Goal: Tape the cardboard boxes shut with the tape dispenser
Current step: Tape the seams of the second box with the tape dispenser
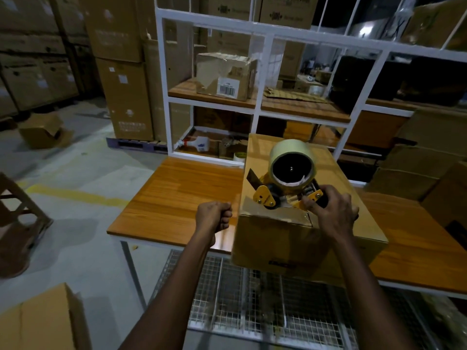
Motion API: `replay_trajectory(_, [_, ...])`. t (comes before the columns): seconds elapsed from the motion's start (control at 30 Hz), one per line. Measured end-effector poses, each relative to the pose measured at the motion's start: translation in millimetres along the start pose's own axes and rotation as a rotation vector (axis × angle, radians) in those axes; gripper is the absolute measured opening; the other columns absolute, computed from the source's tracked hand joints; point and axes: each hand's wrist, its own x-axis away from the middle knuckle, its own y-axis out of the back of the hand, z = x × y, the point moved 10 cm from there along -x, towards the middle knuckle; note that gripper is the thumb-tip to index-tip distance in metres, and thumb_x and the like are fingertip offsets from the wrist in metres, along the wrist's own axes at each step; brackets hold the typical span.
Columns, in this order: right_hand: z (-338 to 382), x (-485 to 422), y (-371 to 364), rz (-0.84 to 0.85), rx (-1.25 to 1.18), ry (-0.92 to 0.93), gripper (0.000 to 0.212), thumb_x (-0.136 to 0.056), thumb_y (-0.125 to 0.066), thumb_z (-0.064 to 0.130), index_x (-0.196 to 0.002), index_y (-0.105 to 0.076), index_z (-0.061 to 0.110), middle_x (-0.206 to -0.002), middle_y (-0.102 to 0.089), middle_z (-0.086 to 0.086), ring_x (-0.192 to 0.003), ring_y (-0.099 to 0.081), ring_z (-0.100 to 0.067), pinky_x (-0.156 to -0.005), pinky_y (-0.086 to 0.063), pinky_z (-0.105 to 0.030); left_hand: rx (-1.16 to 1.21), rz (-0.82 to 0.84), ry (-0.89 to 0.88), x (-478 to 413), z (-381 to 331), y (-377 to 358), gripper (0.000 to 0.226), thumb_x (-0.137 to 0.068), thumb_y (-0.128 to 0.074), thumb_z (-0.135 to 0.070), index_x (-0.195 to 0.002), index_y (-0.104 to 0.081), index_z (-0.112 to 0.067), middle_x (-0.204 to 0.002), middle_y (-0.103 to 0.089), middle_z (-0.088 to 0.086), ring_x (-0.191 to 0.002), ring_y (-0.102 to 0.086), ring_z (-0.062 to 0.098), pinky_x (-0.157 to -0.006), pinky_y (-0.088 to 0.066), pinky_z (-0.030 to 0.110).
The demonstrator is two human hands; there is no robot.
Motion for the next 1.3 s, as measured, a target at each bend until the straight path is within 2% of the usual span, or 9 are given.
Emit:
replay_trajectory(0.17, [-2, 5, -9, 0.032, 0.056, 0.013, 0.087, -0.065, -0.032, 0.078, -0.118, -0.060, 0.015, -0.113, -0.062, -0.012, -0.107, -0.045, -0.030, -0.079, -0.017, -0.035, 0.001, -0.002, 0.006, -8, 11, 4, 0.014, -0.092, -0.062, -0.002, -0.079, -0.066, 0.002, -0.056, -0.056, 0.007, -0.041, -0.043, 0.013, -0.039, -0.037, 0.023])
replay_trajectory(0.57, [-3, 10, -18, 0.076, 0.147, 0.053, 0.085, -0.065, -0.032, 0.080, -0.117, -0.060, 0.019, -0.113, -0.062, -0.005, -0.102, -0.043, -0.028, -0.079, -0.019, -0.036, -0.039, 0.021, 0.033, -18, 45, 1, 0.018, -0.092, -0.066, -0.010, -0.077, -0.067, 0.001, -0.054, -0.057, 0.005, -0.040, -0.042, 0.013, -0.039, -0.036, 0.022])
replay_trajectory(0.77, [-1, 7, -20, 0.096, 0.196, 0.098, 0.083, -0.065, -0.035, 0.081, -0.115, -0.061, 0.020, -0.112, -0.063, -0.005, -0.102, -0.045, -0.030, -0.083, -0.026, -0.042, -0.295, 0.068, -0.089, -22, 46, -7, 0.031, -0.096, -0.064, -0.028, -0.084, -0.068, 0.000, -0.067, -0.066, 0.009, -0.044, -0.053, 0.019, -0.045, -0.047, 0.028])
replay_trajectory(0.9, [-2, 9, -20, 0.098, 0.181, 0.087, 0.085, -0.064, -0.034, 0.081, -0.116, -0.061, 0.019, -0.113, -0.062, -0.006, -0.105, -0.045, -0.031, -0.085, -0.027, -0.043, -0.526, 0.088, -0.172, -23, 39, -10, 0.038, -0.098, -0.057, -0.043, -0.081, -0.069, -0.011, -0.070, -0.070, 0.003, -0.037, -0.048, 0.011, -0.041, -0.039, 0.023])
replay_trajectory(1.03, [-1, 11, -20, 0.091, 0.179, 0.096, 0.086, -0.064, -0.035, 0.081, -0.117, -0.060, 0.018, -0.114, -0.063, -0.007, -0.104, -0.045, -0.031, -0.081, -0.023, -0.039, -0.702, 0.154, -0.069, -19, 57, -3, 0.049, -0.096, -0.052, -0.057, -0.086, -0.072, -0.013, -0.068, -0.070, 0.005, -0.045, -0.057, 0.013, -0.045, -0.046, 0.024])
replay_trajectory(1.1, [0, 10, -19, 0.089, 0.188, 0.104, 0.085, -0.065, -0.034, 0.081, -0.116, -0.060, 0.018, -0.113, -0.063, -0.006, -0.103, -0.045, -0.031, -0.079, -0.021, -0.038, -0.750, 0.070, -0.113, -18, 57, 7, 0.035, -0.095, -0.060, -0.044, -0.094, -0.075, -0.012, -0.071, -0.072, 0.006, -0.053, -0.063, 0.017, -0.054, -0.056, 0.029])
replay_trajectory(1.17, [-1, 9, -20, 0.086, 0.191, 0.104, 0.083, -0.066, -0.035, 0.081, -0.116, -0.060, 0.019, -0.111, -0.063, -0.006, -0.102, -0.045, -0.031, -0.079, -0.023, -0.039, -0.667, -0.058, -0.276, -9, 41, 12, 0.024, -0.094, -0.060, -0.020, -0.113, -0.074, -0.014, -0.086, -0.074, 0.005, -0.063, -0.062, 0.012, -0.064, -0.054, 0.026])
replay_trajectory(1.23, [-2, 10, -21, 0.085, 0.184, 0.096, 0.081, -0.067, -0.036, 0.080, -0.115, -0.060, 0.019, -0.110, -0.063, -0.006, -0.102, -0.045, -0.030, -0.081, -0.025, -0.041, -0.477, -0.078, -0.454, 6, 21, 3, 0.039, -0.093, -0.056, -0.005, -0.130, -0.064, -0.013, -0.112, -0.072, 0.004, -0.084, -0.064, 0.009, -0.078, -0.054, 0.024])
replay_trajectory(1.3, [-4, 10, -22, 0.082, 0.184, 0.089, 0.080, -0.067, -0.036, 0.079, -0.115, -0.060, 0.018, -0.110, -0.063, -0.007, -0.102, -0.046, -0.030, -0.082, -0.026, -0.041, -0.418, -0.004, -0.562, 19, 15, -12, 0.049, -0.090, -0.052, -0.005, -0.138, -0.054, -0.014, -0.110, -0.067, -0.004, -0.085, -0.062, 0.002, -0.076, -0.053, 0.020])
